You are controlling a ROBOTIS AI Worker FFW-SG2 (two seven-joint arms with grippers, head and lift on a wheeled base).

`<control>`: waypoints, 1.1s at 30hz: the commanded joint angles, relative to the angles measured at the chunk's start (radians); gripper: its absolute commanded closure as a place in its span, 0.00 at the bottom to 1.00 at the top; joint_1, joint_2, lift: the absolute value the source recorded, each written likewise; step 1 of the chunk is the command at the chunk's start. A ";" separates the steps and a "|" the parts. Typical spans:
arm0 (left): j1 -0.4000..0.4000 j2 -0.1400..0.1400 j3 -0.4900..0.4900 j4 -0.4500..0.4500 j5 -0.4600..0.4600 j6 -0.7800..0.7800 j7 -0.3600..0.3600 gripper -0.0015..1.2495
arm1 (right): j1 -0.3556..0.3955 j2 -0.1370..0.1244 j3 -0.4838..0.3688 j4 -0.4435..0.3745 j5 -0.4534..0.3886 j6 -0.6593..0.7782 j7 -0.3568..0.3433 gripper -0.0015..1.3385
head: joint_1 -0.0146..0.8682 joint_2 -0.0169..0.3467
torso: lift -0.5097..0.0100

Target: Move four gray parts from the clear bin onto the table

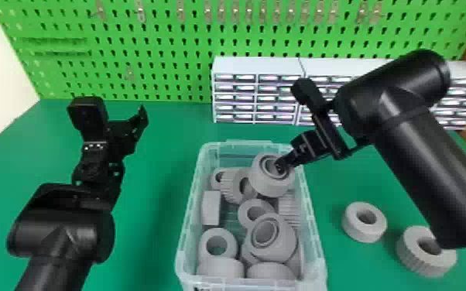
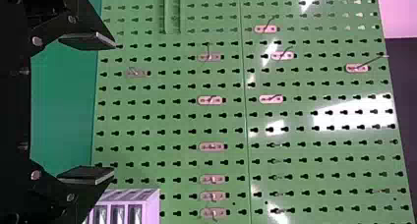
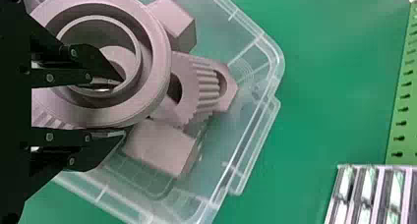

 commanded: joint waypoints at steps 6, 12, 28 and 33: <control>0.007 0.000 0.002 -0.002 0.001 0.000 0.000 0.28 | 0.028 -0.005 -0.078 -0.023 0.199 0.018 0.119 0.73 | 0.80 0.24 | 0.88; 0.010 0.000 0.006 -0.003 0.001 0.000 0.000 0.28 | 0.054 -0.012 -0.122 -0.029 0.325 0.022 0.219 0.73 | 0.80 0.24 | 0.88; 0.013 -0.002 -0.001 -0.003 0.003 0.000 0.009 0.28 | 0.091 -0.026 -0.208 -0.043 0.608 0.024 0.429 0.73 | 0.80 0.24 | 0.88; 0.013 -0.002 -0.007 -0.003 0.006 0.000 0.015 0.28 | 0.106 -0.028 -0.248 -0.043 0.685 0.027 0.465 0.73 | 0.80 0.24 | 0.88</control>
